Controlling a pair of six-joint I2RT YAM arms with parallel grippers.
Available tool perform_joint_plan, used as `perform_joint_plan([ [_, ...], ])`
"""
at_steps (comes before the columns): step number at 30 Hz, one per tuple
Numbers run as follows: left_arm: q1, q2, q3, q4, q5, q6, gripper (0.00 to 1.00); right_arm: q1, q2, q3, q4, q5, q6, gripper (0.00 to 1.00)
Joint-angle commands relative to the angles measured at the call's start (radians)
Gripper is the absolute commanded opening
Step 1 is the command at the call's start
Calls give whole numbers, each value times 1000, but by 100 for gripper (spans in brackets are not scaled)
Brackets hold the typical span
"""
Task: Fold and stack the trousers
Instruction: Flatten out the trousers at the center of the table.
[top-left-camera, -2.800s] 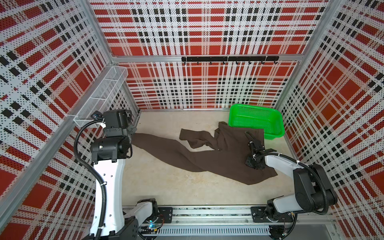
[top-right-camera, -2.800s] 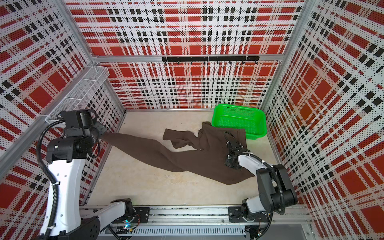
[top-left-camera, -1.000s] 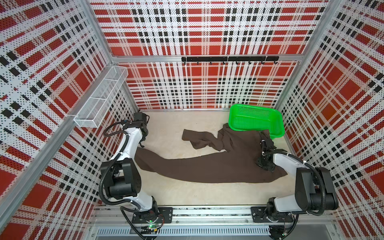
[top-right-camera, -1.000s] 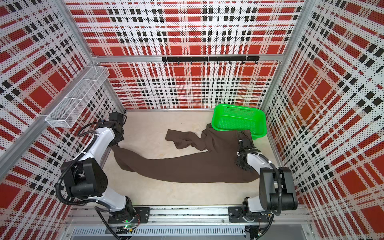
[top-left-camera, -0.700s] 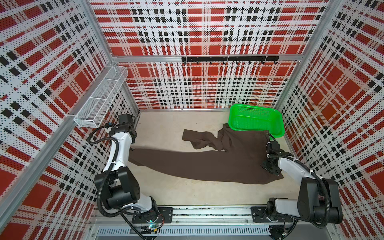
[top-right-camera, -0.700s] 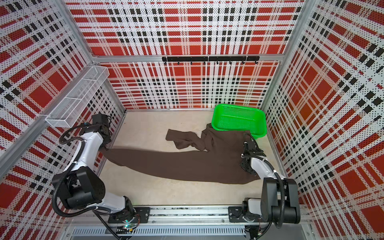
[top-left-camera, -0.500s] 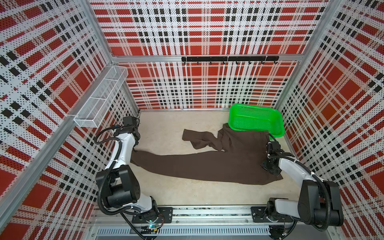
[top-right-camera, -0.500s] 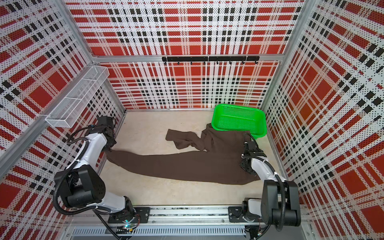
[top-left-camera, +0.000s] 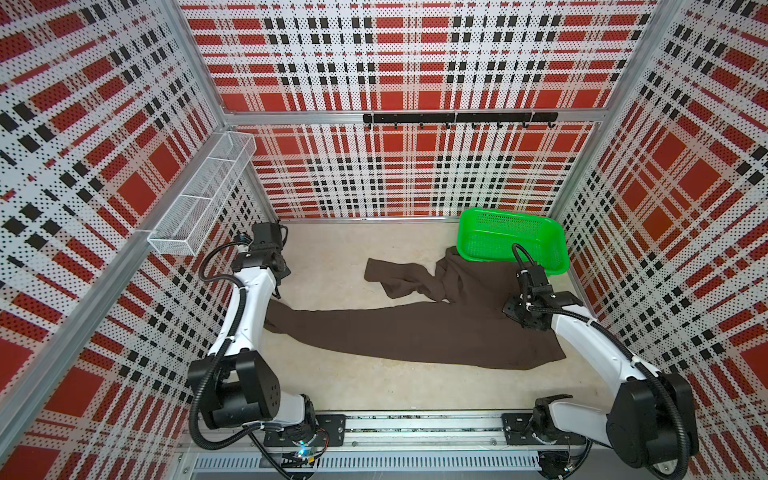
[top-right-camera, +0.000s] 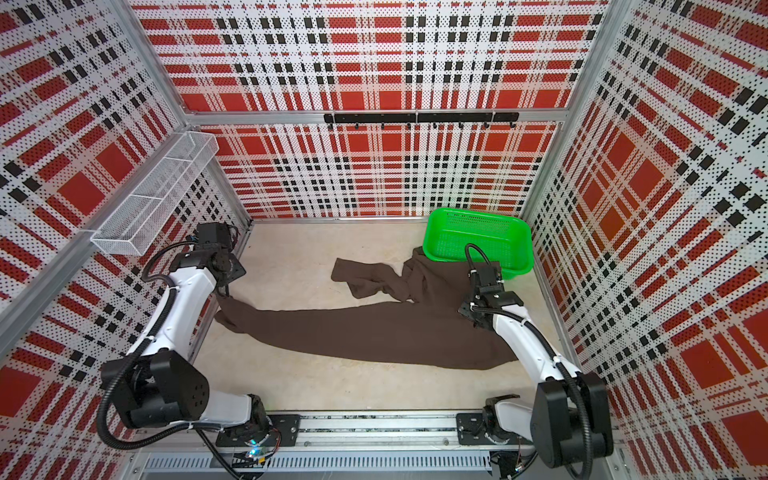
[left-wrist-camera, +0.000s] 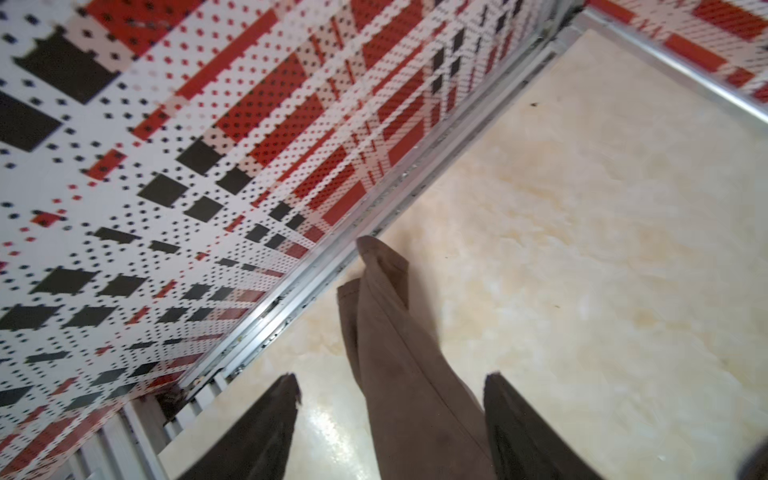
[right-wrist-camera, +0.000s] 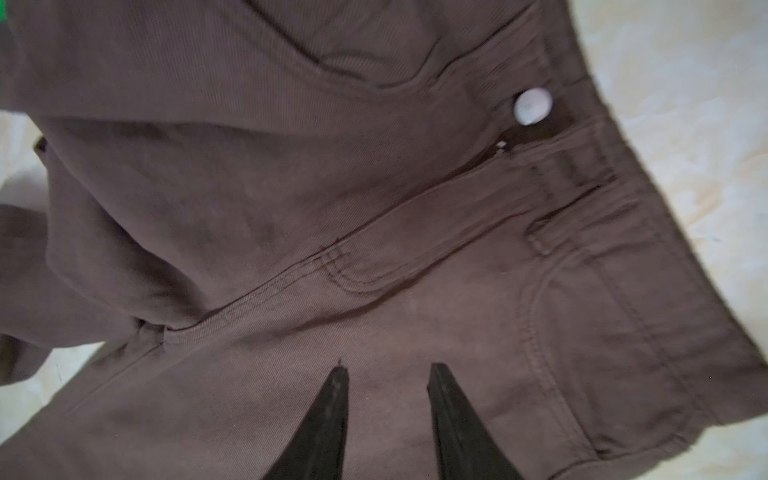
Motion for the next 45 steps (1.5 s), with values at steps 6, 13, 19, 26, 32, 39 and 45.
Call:
perform_joint_plan([
  [6, -171, -43, -49, 133, 216, -70, 83, 21, 105, -100, 80, -68, 58, 37],
  [13, -352, 134, -25, 294, 309, -138, 87, -19, 78, -187, 20, 19, 104, 37],
  [19, -457, 376, 101, 350, 354, -146, 93, -150, -86, -253, -63, 47, 101, 40],
  [26, -502, 618, 232, 389, 414, -146, 92, -158, -175, -228, -124, 22, 112, 40],
  [32, -503, 765, 344, 385, 440, -133, 91, -157, -212, -183, -145, -6, 106, 40],
  [39, -516, 892, 461, 283, 427, -78, 79, -158, -226, -147, -161, -4, 105, 40],
  [45, -479, 860, 384, 264, 380, -92, 28, -158, -234, -130, -156, -4, 107, 40],
])
